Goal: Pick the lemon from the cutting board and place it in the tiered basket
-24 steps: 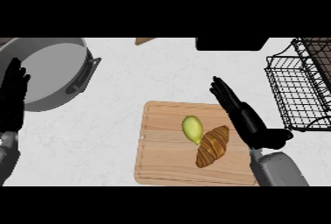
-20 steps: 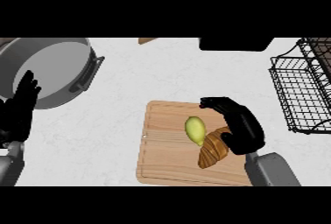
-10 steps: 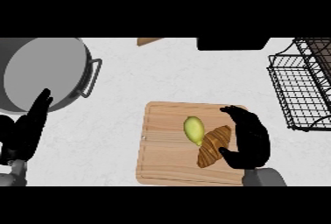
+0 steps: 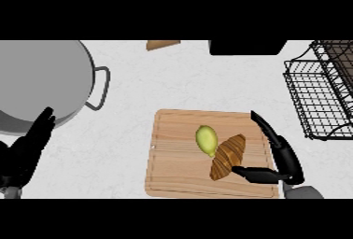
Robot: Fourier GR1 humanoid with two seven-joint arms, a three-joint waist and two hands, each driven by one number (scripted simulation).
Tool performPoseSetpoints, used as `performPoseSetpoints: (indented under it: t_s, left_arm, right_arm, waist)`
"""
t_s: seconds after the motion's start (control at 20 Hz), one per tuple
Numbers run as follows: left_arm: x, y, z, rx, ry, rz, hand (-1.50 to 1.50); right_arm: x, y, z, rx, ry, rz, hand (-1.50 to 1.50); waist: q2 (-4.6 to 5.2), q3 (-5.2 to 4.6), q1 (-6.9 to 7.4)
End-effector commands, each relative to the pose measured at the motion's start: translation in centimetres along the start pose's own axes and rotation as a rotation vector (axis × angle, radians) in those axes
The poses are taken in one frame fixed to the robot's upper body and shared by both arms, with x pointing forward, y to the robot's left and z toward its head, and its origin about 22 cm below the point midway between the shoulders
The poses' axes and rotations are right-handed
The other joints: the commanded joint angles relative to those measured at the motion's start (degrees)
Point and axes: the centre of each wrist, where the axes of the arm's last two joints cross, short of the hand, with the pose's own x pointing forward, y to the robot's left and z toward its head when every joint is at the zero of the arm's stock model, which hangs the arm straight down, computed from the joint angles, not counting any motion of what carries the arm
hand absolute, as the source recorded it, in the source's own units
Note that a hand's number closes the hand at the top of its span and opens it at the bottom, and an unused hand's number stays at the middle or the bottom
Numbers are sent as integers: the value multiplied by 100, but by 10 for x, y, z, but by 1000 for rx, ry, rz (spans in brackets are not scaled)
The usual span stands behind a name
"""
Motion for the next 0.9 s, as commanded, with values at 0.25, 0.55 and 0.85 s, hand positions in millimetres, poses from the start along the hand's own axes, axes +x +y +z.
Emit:
performPoseSetpoints:
  t_s: [0.25,0.55,0.85]
  left_arm:
    - [-51,6,7,24,162,10,0]
    - [-36,15,-1,26,136,4,0]
    - [-35,9,-5,9,162,8,0]
  right_arm:
    - [61,5,-39,207,48,146,-150]
    - [95,35,-51,311,163,165,-150]
    - [107,9,-52,332,279,250,-150]
  waist:
    - [54,-88,-84]
    - [57,-82,-41]
    - [58,-79,-46]
